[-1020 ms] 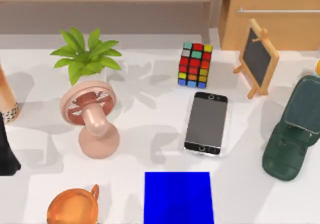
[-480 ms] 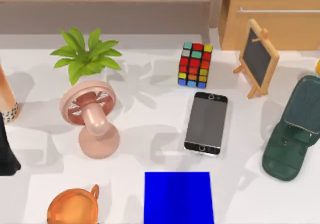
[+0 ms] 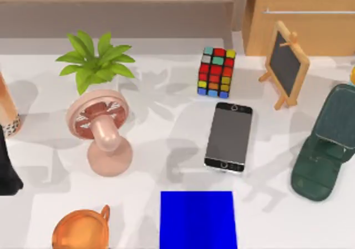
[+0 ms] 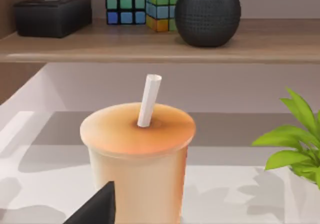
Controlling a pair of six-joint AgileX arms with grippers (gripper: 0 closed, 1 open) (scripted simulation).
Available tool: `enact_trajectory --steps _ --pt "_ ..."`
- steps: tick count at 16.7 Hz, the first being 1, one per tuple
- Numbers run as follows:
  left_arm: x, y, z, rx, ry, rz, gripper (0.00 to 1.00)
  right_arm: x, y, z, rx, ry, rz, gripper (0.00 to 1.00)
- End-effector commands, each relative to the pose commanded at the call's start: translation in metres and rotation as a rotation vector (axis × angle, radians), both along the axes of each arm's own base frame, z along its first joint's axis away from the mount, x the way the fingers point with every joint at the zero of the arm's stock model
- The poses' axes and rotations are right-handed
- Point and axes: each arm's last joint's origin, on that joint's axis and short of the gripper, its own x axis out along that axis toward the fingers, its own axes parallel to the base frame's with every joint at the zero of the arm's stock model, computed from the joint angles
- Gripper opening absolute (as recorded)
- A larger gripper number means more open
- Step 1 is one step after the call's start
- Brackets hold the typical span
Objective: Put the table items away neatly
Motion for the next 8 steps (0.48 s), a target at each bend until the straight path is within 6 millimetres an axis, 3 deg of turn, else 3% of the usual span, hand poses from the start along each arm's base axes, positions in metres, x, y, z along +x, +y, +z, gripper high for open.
enact_trajectory --steps 4,8 --pt "0.000 0.000 0.000 0.000 0.000 0.000 1.00 -0.008 0.104 0.032 0.040 -0.133 0.097 0.00" --pt "0.000 0.000 0.000 0.000 0.000 0.000 1.00 -0.049 0.230 0.042 0.117 -0.208 0.239 0.00"
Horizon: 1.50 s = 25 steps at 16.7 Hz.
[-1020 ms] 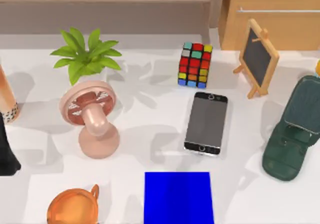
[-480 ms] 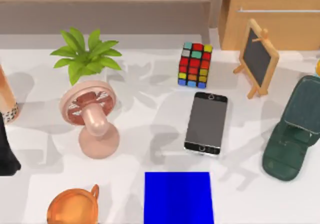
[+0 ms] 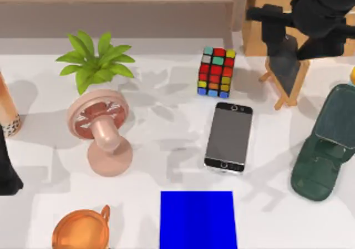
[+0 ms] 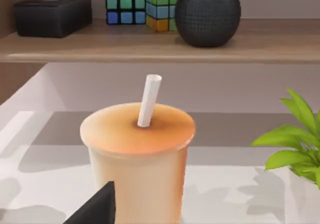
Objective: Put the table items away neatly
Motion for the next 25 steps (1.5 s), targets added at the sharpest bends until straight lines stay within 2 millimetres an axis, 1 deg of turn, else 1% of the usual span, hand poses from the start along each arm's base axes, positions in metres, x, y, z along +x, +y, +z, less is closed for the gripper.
enact_trajectory --steps 2,4,6,8,9,11,13,18,25 --pt "0.000 0.000 0.000 0.000 0.000 0.000 1.00 -0.032 0.056 -0.012 0.020 0.014 0.067 0.00" --pt "0.000 0.000 0.000 0.000 0.000 0.000 1.00 -0.067 0.101 -0.035 0.013 0.058 0.115 0.00" --pt "0.000 0.000 0.000 0.000 0.000 0.000 1.00 -0.101 0.131 -0.062 -0.022 0.118 0.135 0.00" --pt "0.000 0.000 0.000 0.000 0.000 0.000 1.00 -0.130 0.147 -0.091 -0.075 0.177 0.131 0.00" --pt "0.000 0.000 0.000 0.000 0.000 0.000 1.00 -0.141 0.151 -0.103 -0.104 0.203 0.123 0.00" --pt "0.000 0.000 0.000 0.000 0.000 0.000 1.00 -0.155 0.154 -0.123 -0.154 0.243 0.101 0.00" --pt "0.000 0.000 0.000 0.000 0.000 0.000 1.00 -0.161 0.154 -0.133 -0.180 0.262 0.087 0.00" --pt "0.000 0.000 0.000 0.000 0.000 0.000 1.00 -0.160 0.153 -0.132 -0.176 0.262 0.083 0.00" --pt "0.000 0.000 0.000 0.000 0.000 0.000 1.00 -0.161 0.154 -0.143 -0.180 0.262 0.087 0.00"
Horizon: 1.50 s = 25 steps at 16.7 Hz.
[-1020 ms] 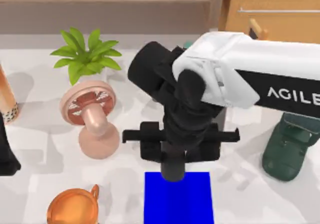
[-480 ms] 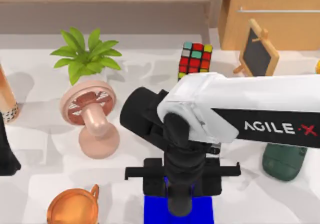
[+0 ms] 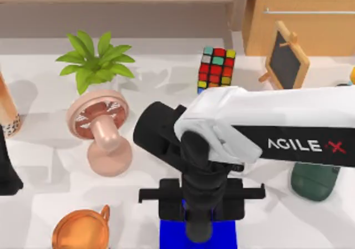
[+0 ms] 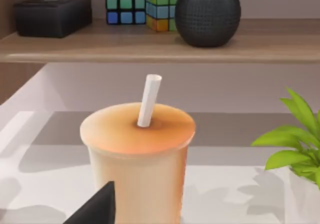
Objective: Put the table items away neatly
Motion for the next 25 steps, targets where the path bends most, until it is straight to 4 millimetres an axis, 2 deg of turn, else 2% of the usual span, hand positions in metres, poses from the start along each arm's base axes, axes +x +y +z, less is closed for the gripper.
enact_trajectory --steps 3,16,25 --pt "0.0000 0.0000 0.0000 0.000 0.000 0.000 1.00 0.0000 0.0000 0.0000 0.000 0.000 0.000 0.00" --pt "0.0000 0.0000 0.0000 0.000 0.000 0.000 1.00 0.0000 0.0000 0.0000 0.000 0.000 0.000 0.98" --pt "0.0000 0.0000 0.0000 0.000 0.000 0.000 1.00 0.0004 -0.0003 0.0003 0.001 0.000 -0.001 1.00"
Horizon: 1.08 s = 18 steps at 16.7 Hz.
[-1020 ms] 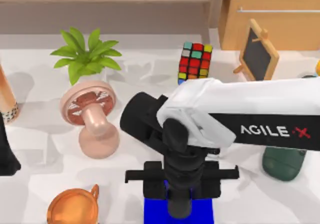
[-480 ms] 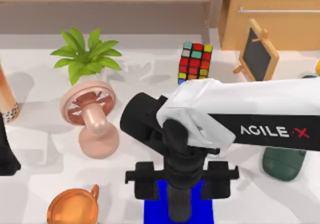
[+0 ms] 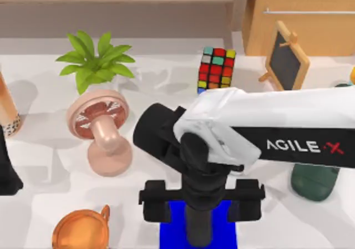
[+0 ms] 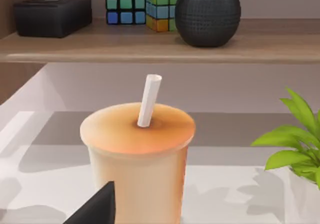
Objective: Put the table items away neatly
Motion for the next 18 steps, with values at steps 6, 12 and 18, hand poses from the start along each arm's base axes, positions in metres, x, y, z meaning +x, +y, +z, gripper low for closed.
enact_trajectory --steps 6,12,18 --pt "0.000 0.000 0.000 0.000 0.000 0.000 1.00 0.032 -0.005 0.021 0.020 -0.021 -0.042 1.00" --pt "0.000 0.000 0.000 0.000 0.000 0.000 1.00 0.097 -0.023 0.041 0.021 -0.027 -0.114 1.00" --pt "0.000 0.000 0.000 0.000 0.000 0.000 1.00 0.155 -0.053 0.044 0.005 -0.003 -0.216 1.00"
